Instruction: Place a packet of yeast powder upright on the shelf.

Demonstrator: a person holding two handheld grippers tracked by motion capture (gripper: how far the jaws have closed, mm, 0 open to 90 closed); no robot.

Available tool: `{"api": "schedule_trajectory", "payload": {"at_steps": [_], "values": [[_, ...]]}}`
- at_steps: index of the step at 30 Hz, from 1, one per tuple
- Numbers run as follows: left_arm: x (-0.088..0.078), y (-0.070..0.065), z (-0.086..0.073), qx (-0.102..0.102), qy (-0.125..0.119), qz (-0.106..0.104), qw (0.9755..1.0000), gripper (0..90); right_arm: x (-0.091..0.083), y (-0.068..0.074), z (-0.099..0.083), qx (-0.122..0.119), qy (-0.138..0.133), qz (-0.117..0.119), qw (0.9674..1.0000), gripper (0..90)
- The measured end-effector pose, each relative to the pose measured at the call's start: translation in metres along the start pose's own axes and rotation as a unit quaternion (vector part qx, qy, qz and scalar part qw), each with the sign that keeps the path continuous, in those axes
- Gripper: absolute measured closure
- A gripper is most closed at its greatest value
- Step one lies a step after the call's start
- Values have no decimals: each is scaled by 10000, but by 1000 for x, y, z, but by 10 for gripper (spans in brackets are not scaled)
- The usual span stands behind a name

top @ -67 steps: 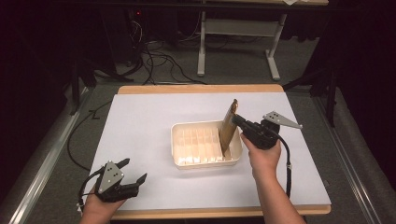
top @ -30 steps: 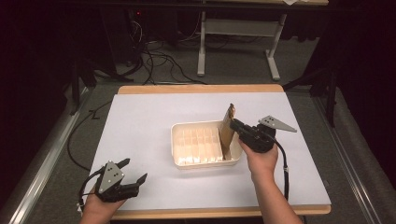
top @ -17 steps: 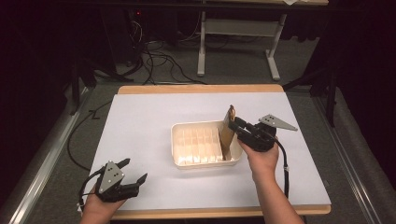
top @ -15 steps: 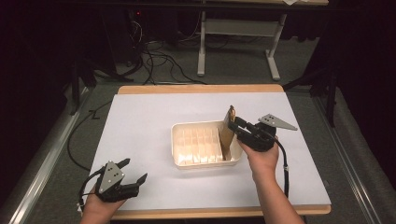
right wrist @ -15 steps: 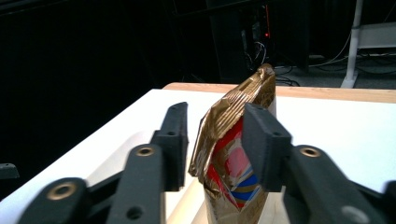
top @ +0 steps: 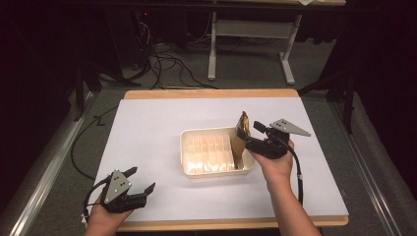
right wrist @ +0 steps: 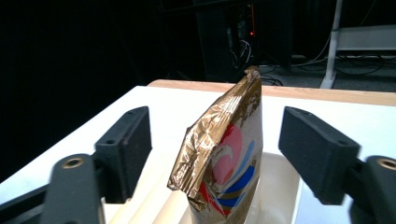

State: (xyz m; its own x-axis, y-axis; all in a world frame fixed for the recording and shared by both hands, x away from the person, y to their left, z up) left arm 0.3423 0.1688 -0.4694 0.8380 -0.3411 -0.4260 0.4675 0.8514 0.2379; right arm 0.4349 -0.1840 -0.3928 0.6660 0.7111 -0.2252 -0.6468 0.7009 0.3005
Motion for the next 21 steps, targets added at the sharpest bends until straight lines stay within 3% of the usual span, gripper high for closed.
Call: {"api": "schedule_trajectory", "payload": {"at_steps": [6, 13, 21], "values": [[0, 0, 0, 2, 1, -4, 10000, 224, 1, 1, 1, -8, 40, -16, 10000, 156], [1, 0, 0, -7, -4, -4, 10000, 223, -5, 2, -2, -38, 103, -47, 9999, 153], [1, 2, 0, -31, 7, 19, 10000, 224, -24, 2, -11, -148, 225, -52, 9996, 156]]}}
Point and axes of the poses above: each handheld gripper's, and its own axes: x roughly forward along the jaws, z roughly out of its top, y roughly to its left, the point moved 8 cm from there along x, roughly forward along the jaws, and after that the axes turned 14 degrees about z, right-handed, at the moved point
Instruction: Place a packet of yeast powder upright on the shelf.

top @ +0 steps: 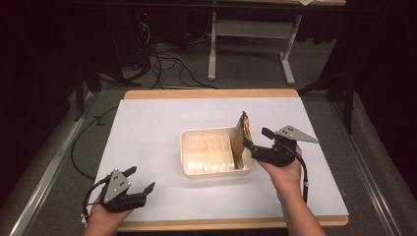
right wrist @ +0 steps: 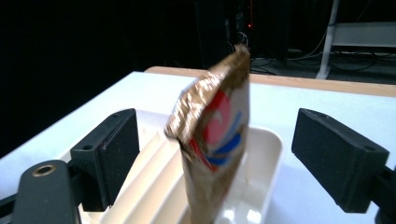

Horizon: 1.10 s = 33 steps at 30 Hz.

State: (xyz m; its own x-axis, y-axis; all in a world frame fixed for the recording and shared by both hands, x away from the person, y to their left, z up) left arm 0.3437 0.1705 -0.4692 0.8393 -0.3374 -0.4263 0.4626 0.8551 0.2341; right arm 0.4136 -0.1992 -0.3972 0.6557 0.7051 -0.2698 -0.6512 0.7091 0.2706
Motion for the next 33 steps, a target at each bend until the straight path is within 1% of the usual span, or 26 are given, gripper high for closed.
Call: {"api": "schedule_trajectory", "payload": {"at_steps": [2, 4, 6, 9, 13, 18, 20, 22, 23, 24, 25, 27, 28, 33], "values": [[0, 0, 0, -1, 1, 2, 10000, 224, -8, -1, -5, -29, 32, 7, 10000, 165], [1, -1, 0, 1, 7, 4, 10000, 223, -17, -3, -11, -101, 121, -6, 9999, 184], [1, -1, 0, 17, 18, -1, 10000, 224, -27, -6, -18, -172, 190, -44, 9997, 193], [2, -3, -1, 22, 37, -14, 10000, 224, -39, -11, -28, -193, 252, -112, 9994, 202], [3, -3, -2, 39, 53, -17, 10000, 223, -58, -22, -45, -114, 350, -298, 9989, 201], [4, -5, -2, 43, 75, -30, 10000, 224, -82, -36, -66, -28, 455, -586, 9972, 200], [5, -7, -3, 61, 102, -59, 9999, 223, -91, -41, -73, -20, 453, -681, 9966, 200], [6, -9, -4, 80, 168, -118, 9998, 223, -98, -44, -83, 14, 442, -784, 9959, 205], [7, -11, -5, 101, 192, -135, 9997, 223, -100, -46, -90, 9, 498, -777, 9957, 205], [7, -12, -5, 139, 211, -145, 9996, 222, -100, -47, -95, 52, 624, -757, 9952, 204], [7, -12, -5, 139, 211, -145, 9996, 222, -100, -47, -95, 52, 624, -757, 9952, 204], [8, -14, -5, 166, 207, -156, 9995, 223, -97, -50, -102, 27, 781, -776, 9939, 204], [9, -15, -4, 171, 203, -158, 9995, 223, -94, -53, -105, 119, 814, -732, 9939, 204], [8, -16, -4, 204, 200, -157, 9995, 223, -93, -57, -109, 197, 874, -715, 9934, 205]]}}
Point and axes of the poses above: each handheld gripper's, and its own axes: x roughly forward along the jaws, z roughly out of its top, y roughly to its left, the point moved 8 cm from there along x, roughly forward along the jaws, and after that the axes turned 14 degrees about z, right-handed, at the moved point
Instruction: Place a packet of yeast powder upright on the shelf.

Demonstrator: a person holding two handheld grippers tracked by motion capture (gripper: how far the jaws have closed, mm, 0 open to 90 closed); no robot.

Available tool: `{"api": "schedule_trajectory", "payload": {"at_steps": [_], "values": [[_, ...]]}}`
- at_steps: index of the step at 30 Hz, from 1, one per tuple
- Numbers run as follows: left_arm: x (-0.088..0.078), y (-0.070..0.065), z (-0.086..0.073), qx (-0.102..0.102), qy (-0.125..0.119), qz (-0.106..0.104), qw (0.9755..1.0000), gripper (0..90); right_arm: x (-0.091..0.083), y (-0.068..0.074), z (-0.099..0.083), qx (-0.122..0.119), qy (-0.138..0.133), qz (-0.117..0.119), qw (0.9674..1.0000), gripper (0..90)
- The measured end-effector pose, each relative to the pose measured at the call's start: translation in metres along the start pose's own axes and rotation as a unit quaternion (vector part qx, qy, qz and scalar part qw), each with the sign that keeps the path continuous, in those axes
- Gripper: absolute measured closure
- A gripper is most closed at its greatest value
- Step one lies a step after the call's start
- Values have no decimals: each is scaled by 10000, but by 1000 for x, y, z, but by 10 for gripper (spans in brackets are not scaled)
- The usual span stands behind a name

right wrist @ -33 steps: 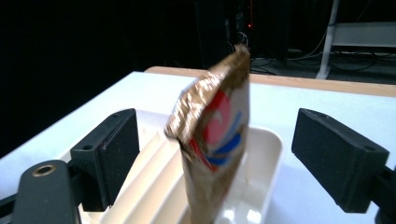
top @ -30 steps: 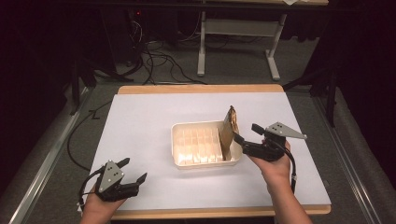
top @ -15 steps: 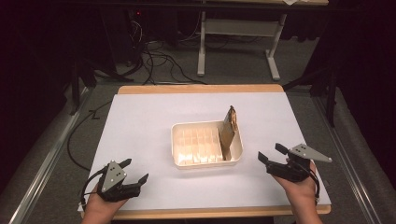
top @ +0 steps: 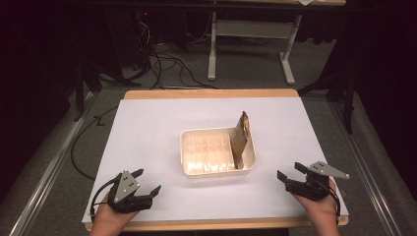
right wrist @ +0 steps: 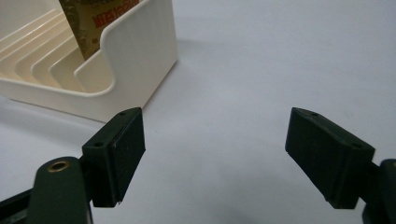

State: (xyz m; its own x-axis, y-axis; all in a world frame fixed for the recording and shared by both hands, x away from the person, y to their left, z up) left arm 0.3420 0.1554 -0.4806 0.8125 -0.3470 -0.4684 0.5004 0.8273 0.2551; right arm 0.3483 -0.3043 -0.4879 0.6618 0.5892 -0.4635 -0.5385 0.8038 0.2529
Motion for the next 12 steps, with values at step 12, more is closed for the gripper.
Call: {"api": "schedule_trajectory", "payload": {"at_steps": [12], "values": [[-2, 4, 1, -59, -52, 26, 10000, 222, -5, -12, -2, 208, -101, -84, 9997, 208]]}}
Point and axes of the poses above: each handheld gripper's, and its own axes: x roughly forward along the jaws, z roughly out of its top, y roughly to its left, the point moved 8 cm from there along x, roughly forward along the jaws, and after that the axes turned 14 degrees about z, right-handed, at the moved point
